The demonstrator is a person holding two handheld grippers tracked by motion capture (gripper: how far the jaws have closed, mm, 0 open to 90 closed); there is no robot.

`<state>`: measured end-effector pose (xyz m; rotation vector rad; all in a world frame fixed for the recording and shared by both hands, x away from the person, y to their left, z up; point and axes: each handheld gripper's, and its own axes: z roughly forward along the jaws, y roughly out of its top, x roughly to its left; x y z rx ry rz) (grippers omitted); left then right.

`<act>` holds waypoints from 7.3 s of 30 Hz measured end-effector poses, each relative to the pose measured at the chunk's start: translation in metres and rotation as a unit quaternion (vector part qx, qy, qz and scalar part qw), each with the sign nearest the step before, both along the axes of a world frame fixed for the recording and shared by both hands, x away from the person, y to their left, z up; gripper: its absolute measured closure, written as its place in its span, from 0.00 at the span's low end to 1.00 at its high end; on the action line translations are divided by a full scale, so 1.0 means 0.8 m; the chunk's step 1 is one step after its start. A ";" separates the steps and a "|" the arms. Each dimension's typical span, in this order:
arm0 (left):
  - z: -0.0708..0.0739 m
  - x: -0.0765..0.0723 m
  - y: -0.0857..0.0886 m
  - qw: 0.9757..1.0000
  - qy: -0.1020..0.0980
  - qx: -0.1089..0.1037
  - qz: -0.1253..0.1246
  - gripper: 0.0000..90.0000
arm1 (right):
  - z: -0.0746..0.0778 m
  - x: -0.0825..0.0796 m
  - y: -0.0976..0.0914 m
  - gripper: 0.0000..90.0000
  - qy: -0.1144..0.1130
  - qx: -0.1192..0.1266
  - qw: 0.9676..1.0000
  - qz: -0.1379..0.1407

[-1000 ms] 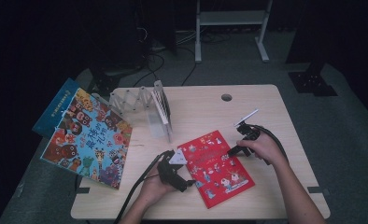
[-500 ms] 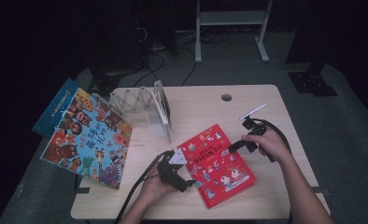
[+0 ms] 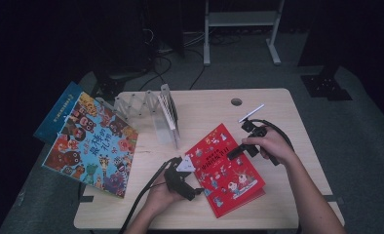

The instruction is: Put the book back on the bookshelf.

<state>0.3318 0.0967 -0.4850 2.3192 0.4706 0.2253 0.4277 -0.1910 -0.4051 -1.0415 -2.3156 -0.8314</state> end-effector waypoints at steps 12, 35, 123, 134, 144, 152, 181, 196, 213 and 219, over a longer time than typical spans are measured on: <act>0.000 0.000 0.000 1.000 0.002 0.000 0.000 0.00 | 0.017 -0.006 0.008 0.88 0.006 0.029 0.999 -0.010; 0.000 -0.001 0.003 1.000 0.000 -0.001 0.005 0.00 | 0.042 -0.017 0.003 0.94 -0.033 0.029 0.999 -0.031; 0.141 0.033 0.057 0.928 -0.016 -0.351 -0.125 0.79 | 0.038 -0.099 -0.019 0.89 -0.251 0.273 0.929 0.018; 0.158 0.031 0.050 0.945 -0.024 -0.300 -0.124 0.83 | 0.033 -0.104 -0.002 0.75 -0.298 0.181 0.936 0.044; 0.164 0.033 0.051 0.947 -0.020 -0.298 -0.123 0.85 | 0.035 -0.104 -0.005 0.69 -0.301 0.174 0.936 0.055; 0.167 0.037 0.060 0.948 -0.019 -0.302 -0.099 0.87 | 0.034 -0.101 -0.013 0.61 -0.319 0.148 0.935 0.046; 0.193 0.012 0.142 0.951 -0.061 -0.303 0.032 0.88 | -0.062 -0.062 -0.090 0.27 -0.337 -0.071 0.926 -0.157; 0.208 -0.012 0.194 0.944 -0.085 -0.305 0.089 0.88 | -0.098 -0.053 -0.115 0.14 -0.340 -0.127 0.911 -0.198; 0.217 -0.031 0.248 0.932 -0.114 -0.298 0.171 0.88 | -0.102 -0.051 -0.119 0.11 -0.344 -0.124 0.906 -0.214; 0.218 -0.030 0.251 0.924 -0.137 -0.284 0.217 0.88 | -0.102 -0.051 -0.119 0.11 -0.344 -0.125 0.905 -0.215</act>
